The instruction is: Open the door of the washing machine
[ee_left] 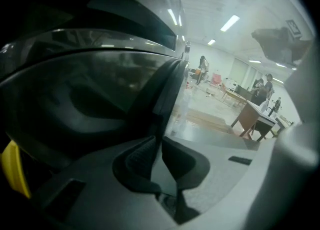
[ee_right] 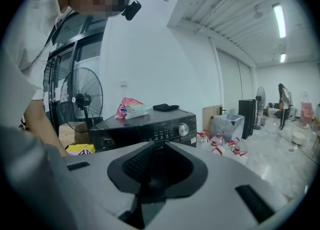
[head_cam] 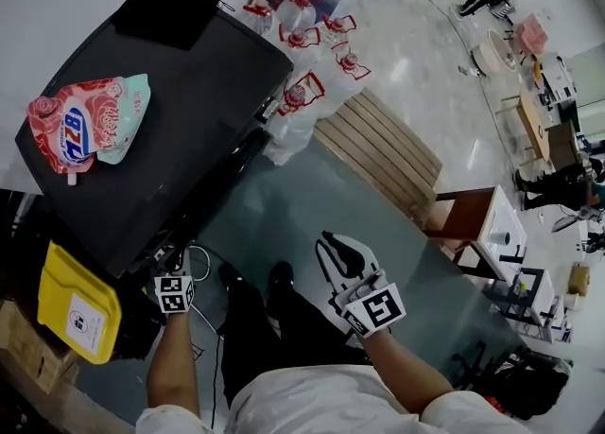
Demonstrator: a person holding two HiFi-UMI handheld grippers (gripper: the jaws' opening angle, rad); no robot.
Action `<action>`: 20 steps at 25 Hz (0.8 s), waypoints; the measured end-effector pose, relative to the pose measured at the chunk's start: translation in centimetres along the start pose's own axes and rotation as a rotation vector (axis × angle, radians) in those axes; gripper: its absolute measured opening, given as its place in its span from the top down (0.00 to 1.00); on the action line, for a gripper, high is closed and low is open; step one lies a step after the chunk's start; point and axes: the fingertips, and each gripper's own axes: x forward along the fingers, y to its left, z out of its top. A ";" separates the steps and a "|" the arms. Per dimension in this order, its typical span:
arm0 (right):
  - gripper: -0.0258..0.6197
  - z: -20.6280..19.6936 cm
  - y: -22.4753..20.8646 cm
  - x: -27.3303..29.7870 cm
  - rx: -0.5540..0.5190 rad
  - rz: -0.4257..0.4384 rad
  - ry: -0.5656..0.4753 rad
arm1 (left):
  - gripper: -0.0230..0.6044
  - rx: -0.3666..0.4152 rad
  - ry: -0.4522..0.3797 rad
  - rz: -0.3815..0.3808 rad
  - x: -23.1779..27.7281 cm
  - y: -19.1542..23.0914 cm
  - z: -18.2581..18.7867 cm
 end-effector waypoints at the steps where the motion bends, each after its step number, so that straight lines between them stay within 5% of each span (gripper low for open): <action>1: 0.85 0.0 -0.4 -0.3 -0.005 0.000 0.003 | 0.91 0.022 0.003 -0.005 0.1 -0.1 0.1; 7: 0.85 -1.3 -2.1 -1.4 0.005 -0.013 0.036 | 0.87 0.083 0.014 0.029 0.9 0.1 0.1; 20: 0.85 -1.8 -2.8 -2.4 0.008 -0.010 0.027 | 0.86 0.056 0.059 0.039 1.4 -0.1 0.4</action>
